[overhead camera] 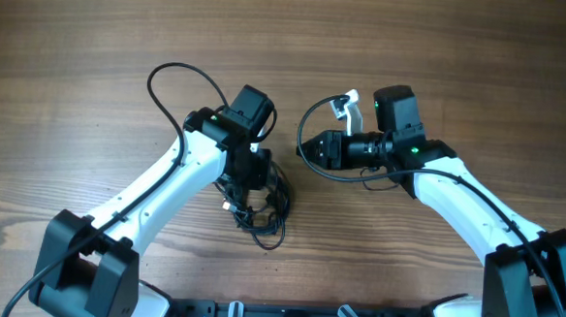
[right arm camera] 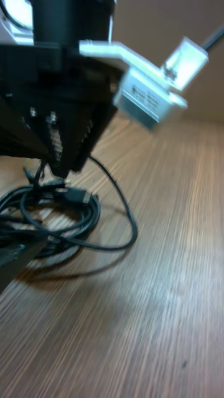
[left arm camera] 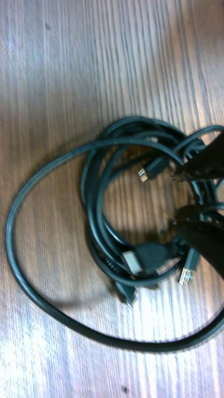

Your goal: Untangle cables

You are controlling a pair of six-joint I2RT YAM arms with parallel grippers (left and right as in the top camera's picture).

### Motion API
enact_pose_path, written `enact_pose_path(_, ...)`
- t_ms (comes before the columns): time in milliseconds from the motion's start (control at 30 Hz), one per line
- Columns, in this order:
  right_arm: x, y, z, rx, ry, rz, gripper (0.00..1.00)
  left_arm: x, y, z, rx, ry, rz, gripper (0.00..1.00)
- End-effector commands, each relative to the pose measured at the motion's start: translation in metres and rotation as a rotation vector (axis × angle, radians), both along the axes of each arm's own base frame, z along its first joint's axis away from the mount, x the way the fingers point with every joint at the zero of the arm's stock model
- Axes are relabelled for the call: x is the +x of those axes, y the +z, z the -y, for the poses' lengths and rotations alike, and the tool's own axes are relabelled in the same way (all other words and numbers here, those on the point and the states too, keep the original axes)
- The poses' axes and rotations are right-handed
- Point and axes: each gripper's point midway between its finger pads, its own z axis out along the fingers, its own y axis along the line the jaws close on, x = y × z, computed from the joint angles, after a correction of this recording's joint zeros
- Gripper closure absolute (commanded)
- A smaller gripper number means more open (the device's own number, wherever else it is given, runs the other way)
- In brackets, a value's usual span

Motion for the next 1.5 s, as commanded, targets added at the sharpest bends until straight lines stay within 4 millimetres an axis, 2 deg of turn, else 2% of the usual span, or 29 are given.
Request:
enact_pose_path(0,0.009,-0.007,0.005,-0.05,-0.027,0.022,0.59,-0.006,-0.003,-0.004,0.057,0.015,-0.022,0.78)
enact_pose_path(67,0.009,-0.007,0.005,-0.051,-0.027,0.023,0.59,-0.016,-0.011,-0.001,0.095,-0.019,-0.054,0.79)
enact_pose_path(133,0.008,-0.008,0.005,-0.052,-0.027,0.018,0.58,-0.026,-0.018,-0.005,0.151,-0.043,-0.092,0.86)
enact_pose_path(200,0.007,-0.009,0.006,-0.056,-0.024,0.012,0.57,-0.033,-0.027,-0.01,0.198,-0.048,-0.107,0.89)
enact_pose_path(233,0.006,-0.01,0.006,-0.059,-0.02,0.015,0.57,-0.039,-0.036,-0.024,0.261,0.011,-0.112,0.95)
enact_pose_path(267,0.006,-0.01,0.006,-0.061,-0.014,0.024,0.57,-0.046,-0.041,-0.031,0.283,0.023,-0.132,0.96)
enact_pose_path(433,0.008,-0.012,0.008,-0.078,-0.026,0.031,0.56,-0.067,-0.042,-0.038,0.307,0.016,-0.214,0.96)
enact_pose_path(567,0.009,-0.012,0.008,-0.078,-0.026,0.032,0.53,-0.082,-0.056,-0.038,0.275,0.019,-0.258,0.96)
enact_pose_path(633,0.009,-0.012,0.008,-0.078,-0.027,0.032,0.53,-0.079,-0.058,-0.028,0.223,0.022,-0.248,0.96)
enact_pose_path(733,0.009,-0.012,0.008,-0.078,-0.027,0.032,0.53,-0.063,-0.041,-0.021,0.188,0.057,-0.199,0.96)
enact_pose_path(800,0.009,-0.012,0.008,-0.078,-0.027,0.032,0.53,-0.051,-0.026,-0.027,0.177,0.144,-0.151,0.96)
enact_pose_path(900,0.011,-0.014,0.011,-0.096,-0.041,0.038,0.52,-0.046,-0.019,-0.036,0.176,0.23,-0.126,0.96)
enact_pose_path(967,0.012,-0.015,0.011,-0.101,-0.045,0.04,0.52,-0.042,-0.016,-0.034,0.165,0.23,-0.109,0.91)
enact_pose_path(1000,0.013,-0.015,0.012,-0.106,-0.05,0.041,0.52,-0.042,-0.016,-0.031,0.152,0.227,-0.112,0.85)
enact_pose_path(1067,0.013,-0.016,0.012,-0.109,-0.052,0.042,0.52,-0.042,-0.016,-0.024,0.129,0.211,-0.107,0.83)
enact_pose_path(1167,0.013,-0.016,0.012,-0.11,-0.052,0.041,0.51,-0.052,-0.016,-0.015,0.14,0.167,-0.116,0.87)
enact_pose_path(1233,0.014,-0.016,0.013,-0.115,-0.056,0.043,0.51,-0.056,-0.017,-0.007,0.137,0.184,-0.111,0.82)
enact_pose_path(1400,0.014,-0.016,0.013,-0.115,-0.056,0.044,0.51,-0.064,-0.026,-0.007,0.148,0.244,-0.127,0.78)
enact_pose_path(1433,0.014,-0.016,0.013,-0.115,-0.056,0.043,0.51,-0.067,-0.03,-0.009,0.156,0.262,-0.137,0.78)
enact_pose_path(1467,0.014,-0.016,0.013,-0.115,-0.056,0.044,0.51,-0.07,-0.033,-0.009,0.153,0.263,-0.145,0.85)
